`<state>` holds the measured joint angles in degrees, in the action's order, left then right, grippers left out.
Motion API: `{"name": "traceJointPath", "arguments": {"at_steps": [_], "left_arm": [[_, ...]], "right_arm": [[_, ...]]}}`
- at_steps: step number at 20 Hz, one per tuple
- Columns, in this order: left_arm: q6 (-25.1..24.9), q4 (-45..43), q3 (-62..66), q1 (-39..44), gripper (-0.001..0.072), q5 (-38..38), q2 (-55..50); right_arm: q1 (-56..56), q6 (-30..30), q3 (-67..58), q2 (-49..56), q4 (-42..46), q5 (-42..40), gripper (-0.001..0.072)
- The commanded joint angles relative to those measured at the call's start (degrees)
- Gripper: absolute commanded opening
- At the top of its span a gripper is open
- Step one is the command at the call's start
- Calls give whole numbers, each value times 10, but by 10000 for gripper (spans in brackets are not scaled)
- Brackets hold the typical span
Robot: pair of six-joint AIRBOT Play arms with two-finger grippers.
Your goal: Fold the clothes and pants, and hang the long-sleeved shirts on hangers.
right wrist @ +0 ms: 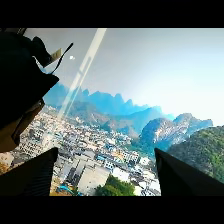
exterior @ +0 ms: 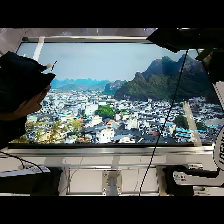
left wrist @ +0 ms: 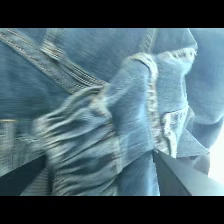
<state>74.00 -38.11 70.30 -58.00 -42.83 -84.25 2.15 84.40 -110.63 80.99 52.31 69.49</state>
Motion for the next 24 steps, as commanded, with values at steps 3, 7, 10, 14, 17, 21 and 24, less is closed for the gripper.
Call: {"name": "traceJointPath", "arguments": {"at_steps": [3, 7, 10, 14, 17, 21, 24], "left_arm": [[-27, 43, 20, 26, 15, -8, -29], [-44, 44, 64, 26, 14, -97, 48], [-55, 95, 77, 63, 15, -166, 162], [-55, 185, 77, 224, 14, -142, 294], [-55, 181, 77, 443, 14, -90, 328], [-55, 103, 76, 807, 14, 61, 275], [-54, 52, 77, 1042, 14, 240, 160]], "right_arm": [[0, -1, 0, 0, 4, -20, 673], [-26, -1, -53, -4, 38, 43, 672], [-74, -1, -87, -31, 71, 125, 672], [-149, -17, -87, -91, 146, 205, 672], [-205, -47, -87, -123, 208, 216, 672], [-269, -46, -76, -127, 230, 198, 672], [-296, -46, -46, -117, 227, 172, 672]]}}
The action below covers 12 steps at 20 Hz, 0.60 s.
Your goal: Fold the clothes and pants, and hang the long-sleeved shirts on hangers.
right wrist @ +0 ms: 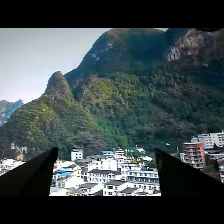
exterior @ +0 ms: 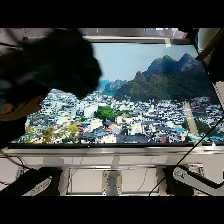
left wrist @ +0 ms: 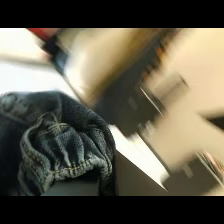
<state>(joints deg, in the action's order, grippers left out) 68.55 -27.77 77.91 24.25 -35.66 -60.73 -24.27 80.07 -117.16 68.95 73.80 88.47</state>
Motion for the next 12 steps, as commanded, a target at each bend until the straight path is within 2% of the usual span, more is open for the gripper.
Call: {"name": "traceJointPath", "arguments": {"at_steps": [1, 3, 4, 5, 8, 10, 11, 12], "left_arm": [[0, -50, 1, 280, 14, 229, -127], [2, -27, 8, 376, 14, 323, -233], [2, -17, 24, 410, 13, 343, -283], [2, -17, 53, 441, 13, 337, -337], [-2, -18, 178, 486, 14, 258, -456], [-54, -49, 246, 475, 25, 245, -486], [-71, -79, 261, 457, 243, 245, -481], [-73, -109, 266, 431, 582, 244, -467]], "right_arm": [[-36, -2, 23, 12, 5, -19, 672], [-43, -2, 24, 36, -23, -26, 672], [-43, -2, 24, 49, -37, -27, 672], [-43, -2, 24, 64, -49, -29, 672], [-43, -4, 24, 108, -79, -34, 672], [-43, -19, 24, 130, -80, -33, 672], [-46, -20, 24, 137, -80, -33, 672], [-47, -27, 24, 143, -81, -32, 672]]}}
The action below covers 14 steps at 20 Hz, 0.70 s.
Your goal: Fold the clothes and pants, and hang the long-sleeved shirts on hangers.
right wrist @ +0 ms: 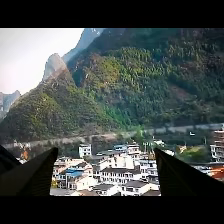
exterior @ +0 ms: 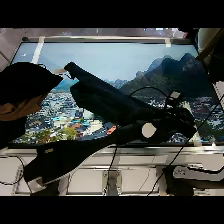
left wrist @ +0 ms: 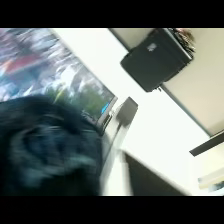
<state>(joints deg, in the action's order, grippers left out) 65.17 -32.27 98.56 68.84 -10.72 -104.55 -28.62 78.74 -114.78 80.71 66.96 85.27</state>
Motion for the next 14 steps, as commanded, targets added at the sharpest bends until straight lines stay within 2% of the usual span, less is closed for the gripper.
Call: {"name": "traceJointPath", "arguments": {"at_steps": [1, 3, 5, 6, 9, 10, 12, 14], "left_arm": [[-39, -84, 59, -53, 688, -26, -7], [-36, -98, 59, -151, 675, -132, 46], [-2, -98, 59, -275, 517, -270, 101], [18, -98, 59, -347, 471, -345, 126], [86, -98, 59, -544, 463, -555, 166], [101, -104, 59, -600, 459, -619, 170], [121, -167, 53, -697, 194, -729, 171], [129, -196, 23, -762, 191, -786, 172]], "right_arm": [[-3, -19, 0, 28, -10, 2, 672], [-7, -20, 0, 28, -10, 10, 672], [-12, -20, 0, 28, -7, 31, 672], [-12, -20, 0, 27, 4, 47, 672], [-11, -20, 17, 23, 8, 104, 654], [-10, -20, 39, 15, 8, 114, 596], [-10, -25, 119, -14, 8, 114, 560], [-10, -30, 239, -49, 3, 111, 562]]}}
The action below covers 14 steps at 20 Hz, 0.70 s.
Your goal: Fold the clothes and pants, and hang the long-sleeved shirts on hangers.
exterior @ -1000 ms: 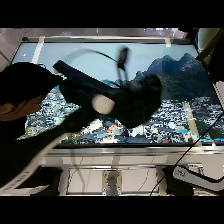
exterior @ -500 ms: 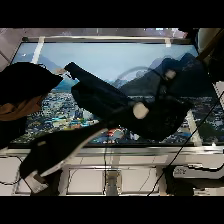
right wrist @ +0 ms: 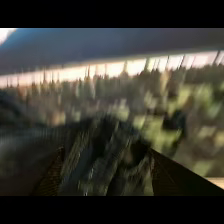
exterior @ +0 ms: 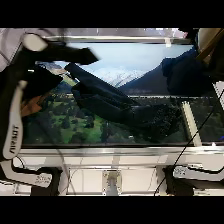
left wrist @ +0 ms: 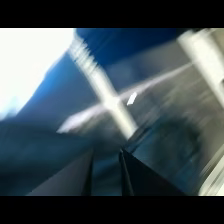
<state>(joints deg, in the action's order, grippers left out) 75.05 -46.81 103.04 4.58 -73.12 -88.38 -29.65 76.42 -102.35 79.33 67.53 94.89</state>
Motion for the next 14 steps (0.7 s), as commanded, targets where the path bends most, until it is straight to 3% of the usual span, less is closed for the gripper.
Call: {"name": "traceJointPath", "arguments": {"at_steps": [1, 5, 9, 10, 12, 14], "left_arm": [[30, -51, -48, -141, 191, -167, 13], [-5, -52, -224, -177, 191, -134, 53], [-9, -49, -398, -179, 194, 77, 121], [-9, -39, -418, -179, 292, 111, 127], [-8, -15, -430, -179, 720, 121, 121], [5, 2, -429, -179, 713, 129, 111]], "right_arm": [[0, -14, 182, -52, -2, 11, 561], [0, -60, 459, -116, -30, -50, 563], [0, -95, 621, -152, -134, -167, 566], [0, -101, 638, -150, -143, -188, 566], [0, -102, 655, -150, -138, -222, 595], [0, -102, 656, -150, -133, -242, 598]]}}
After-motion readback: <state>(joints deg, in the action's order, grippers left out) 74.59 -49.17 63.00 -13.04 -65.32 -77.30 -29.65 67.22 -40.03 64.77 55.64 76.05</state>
